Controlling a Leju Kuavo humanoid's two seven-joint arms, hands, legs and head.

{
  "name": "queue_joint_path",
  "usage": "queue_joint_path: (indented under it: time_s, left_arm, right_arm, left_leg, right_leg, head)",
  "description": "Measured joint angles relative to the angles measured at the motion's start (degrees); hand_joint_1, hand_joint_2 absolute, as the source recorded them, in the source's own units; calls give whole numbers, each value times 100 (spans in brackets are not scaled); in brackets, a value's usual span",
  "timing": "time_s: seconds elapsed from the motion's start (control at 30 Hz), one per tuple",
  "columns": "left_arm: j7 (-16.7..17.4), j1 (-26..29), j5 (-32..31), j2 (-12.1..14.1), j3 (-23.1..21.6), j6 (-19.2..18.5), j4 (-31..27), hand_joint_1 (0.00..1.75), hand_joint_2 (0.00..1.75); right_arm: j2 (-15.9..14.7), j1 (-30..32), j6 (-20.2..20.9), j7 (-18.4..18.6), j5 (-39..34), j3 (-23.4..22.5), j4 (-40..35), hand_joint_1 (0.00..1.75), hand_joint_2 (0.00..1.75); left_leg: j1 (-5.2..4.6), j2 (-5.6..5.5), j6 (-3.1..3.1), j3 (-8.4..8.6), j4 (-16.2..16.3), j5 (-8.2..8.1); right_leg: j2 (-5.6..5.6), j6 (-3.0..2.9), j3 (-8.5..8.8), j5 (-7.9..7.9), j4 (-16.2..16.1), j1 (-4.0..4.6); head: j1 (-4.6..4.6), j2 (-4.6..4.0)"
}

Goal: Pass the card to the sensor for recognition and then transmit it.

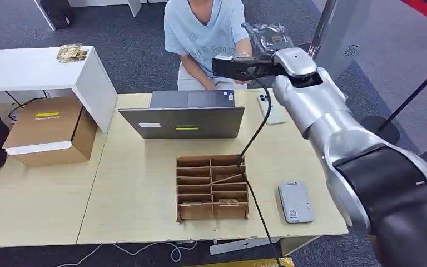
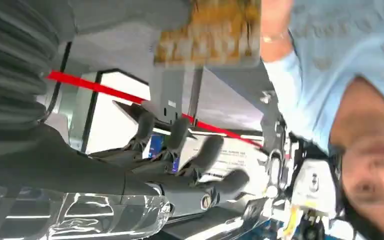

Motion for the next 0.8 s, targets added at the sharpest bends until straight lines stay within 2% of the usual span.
queue_joint_path:
  time_s: [0.07,0.17,0.2,0.27,0.37,0.47,0.53,0.63,0.7,0.8]
  left_arm:
    - [-37,0,0,-2,0,11,0,0,0]
    - [-46,0,0,-4,0,46,0,0,0]
    - [-46,-1,0,-4,0,74,0,0,0]
    - [-46,-3,0,-9,0,107,0,0,0]
    - [-46,-9,0,-35,0,114,0,0,0]
    - [-66,-4,0,-52,0,105,0,0,0]
    - [-103,-11,0,-74,2,90,0,0,0]
    - [-116,2,0,-120,4,33,0,0,0]
    - [-116,9,0,-146,4,2,2,0,0]
    - [-153,33,0,-177,13,-11,0,0,0]
  right_arm:
    - [-33,46,-537,-41,-279,-188,-76,0,175]
    - [-77,131,-1134,-90,-691,-477,-199,0,175]
    - [-88,191,-1399,-154,-1026,-640,-277,0,175]
    - [-88,385,-1724,-519,-2052,-1108,-525,0,175]
    - [-77,774,-1671,-1185,-3535,-1866,-1113,0,175]
    - [-79,1159,-1584,-1480,-4381,-2250,-1671,0,175]
    - [-125,1648,-1573,-1664,-5212,-2429,-2393,0,175]
    - [-182,2655,-1351,-1788,-7294,-2643,-3588,0,175]
    - [-267,3584,-1206,-1840,-8613,-2735,-4593,0,175]
    - [-328,4873,-827,-1864,-9830,-2820,-5770,0,175]
  left_leg:
    - [0,0,0,-1,0,0]
    - [0,0,0,0,0,0]
    - [-1,0,0,0,0,0]
    - [-1,-1,0,-1,0,0]
    - [0,-9,0,-2,0,0]
    - [-1,-5,0,-2,0,-1]
    - [2,-11,1,3,0,-2]
    - [4,-24,1,3,-1,-3]
    - [6,-54,8,-2,-1,-8]
    - [2,-51,7,-9,-2,-15]
  right_leg:
    - [0,0,0,0,0,0]
    - [0,0,0,0,-1,0]
    - [0,0,0,0,-1,-1]
    - [-1,0,2,0,-3,-1]
    - [-11,0,5,0,-3,-1]
    - [-7,0,1,0,-5,0]
    - [-12,1,10,-2,-9,1]
    - [-24,0,10,-6,-11,5]
    - [-55,4,23,-14,-18,7]
    - [-53,0,11,-18,-19,4]
  head:
    - [0,0]
    - [2,0]
    - [0,0]
    - [2,0]
    - [2,0]
    - [-2,0]
    - [2,0]
    - [0,0]
    - [11,0]
    - [4,0]
